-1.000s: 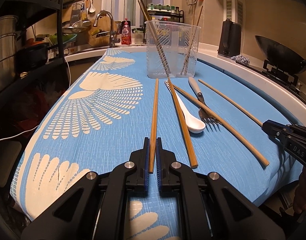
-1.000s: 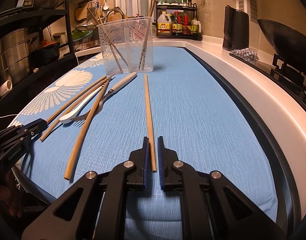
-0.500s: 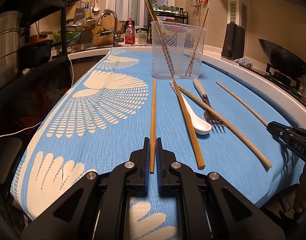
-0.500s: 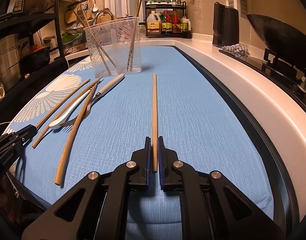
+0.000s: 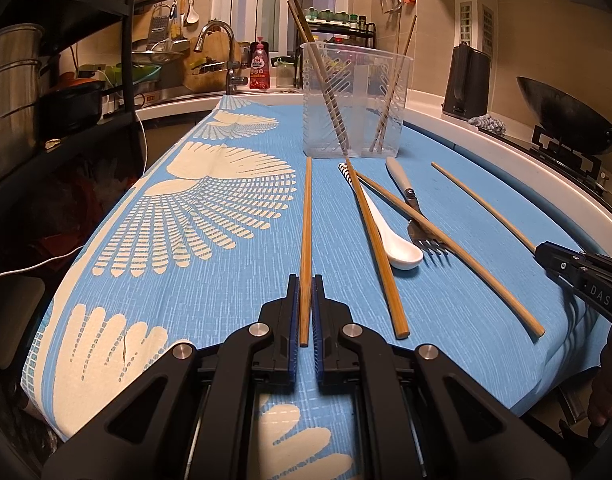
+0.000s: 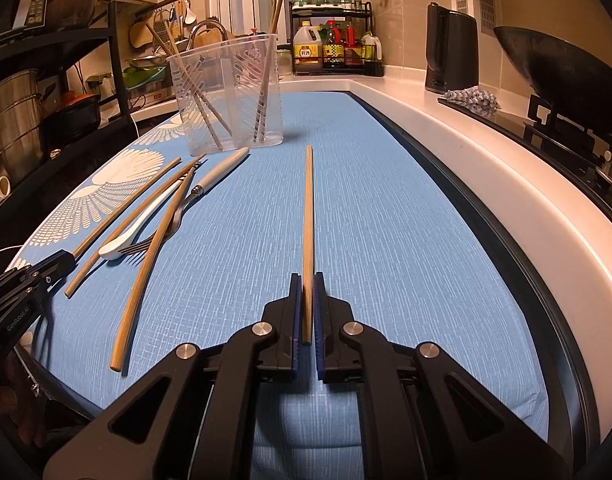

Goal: Organize utensils
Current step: 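Hold a wooden chopstick in each tool and lift them off the board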

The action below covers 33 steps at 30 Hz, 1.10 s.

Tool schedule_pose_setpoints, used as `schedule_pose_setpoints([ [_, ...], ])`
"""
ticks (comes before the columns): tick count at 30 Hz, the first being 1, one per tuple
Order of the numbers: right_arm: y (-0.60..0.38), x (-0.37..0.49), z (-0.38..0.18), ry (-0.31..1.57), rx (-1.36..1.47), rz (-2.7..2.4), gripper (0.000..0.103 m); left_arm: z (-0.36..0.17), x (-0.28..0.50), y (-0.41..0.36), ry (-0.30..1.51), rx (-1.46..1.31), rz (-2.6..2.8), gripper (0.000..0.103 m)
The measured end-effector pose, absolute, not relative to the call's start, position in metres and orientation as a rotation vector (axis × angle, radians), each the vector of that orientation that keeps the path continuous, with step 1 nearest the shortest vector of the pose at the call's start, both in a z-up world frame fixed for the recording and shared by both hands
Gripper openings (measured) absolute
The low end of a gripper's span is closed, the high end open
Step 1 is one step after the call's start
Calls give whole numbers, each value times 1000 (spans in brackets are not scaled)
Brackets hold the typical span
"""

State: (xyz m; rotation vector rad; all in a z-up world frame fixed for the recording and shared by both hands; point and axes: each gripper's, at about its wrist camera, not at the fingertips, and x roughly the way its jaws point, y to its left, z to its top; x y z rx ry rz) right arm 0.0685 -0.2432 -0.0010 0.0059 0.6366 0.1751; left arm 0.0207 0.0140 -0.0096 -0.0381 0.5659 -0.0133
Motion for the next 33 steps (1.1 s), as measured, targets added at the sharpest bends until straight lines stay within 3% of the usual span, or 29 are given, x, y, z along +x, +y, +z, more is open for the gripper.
schedule_pose_setpoints([
  [33, -245, 61, 12, 596, 2, 169, 5, 2, 18, 12, 539, -32, -18, 6],
])
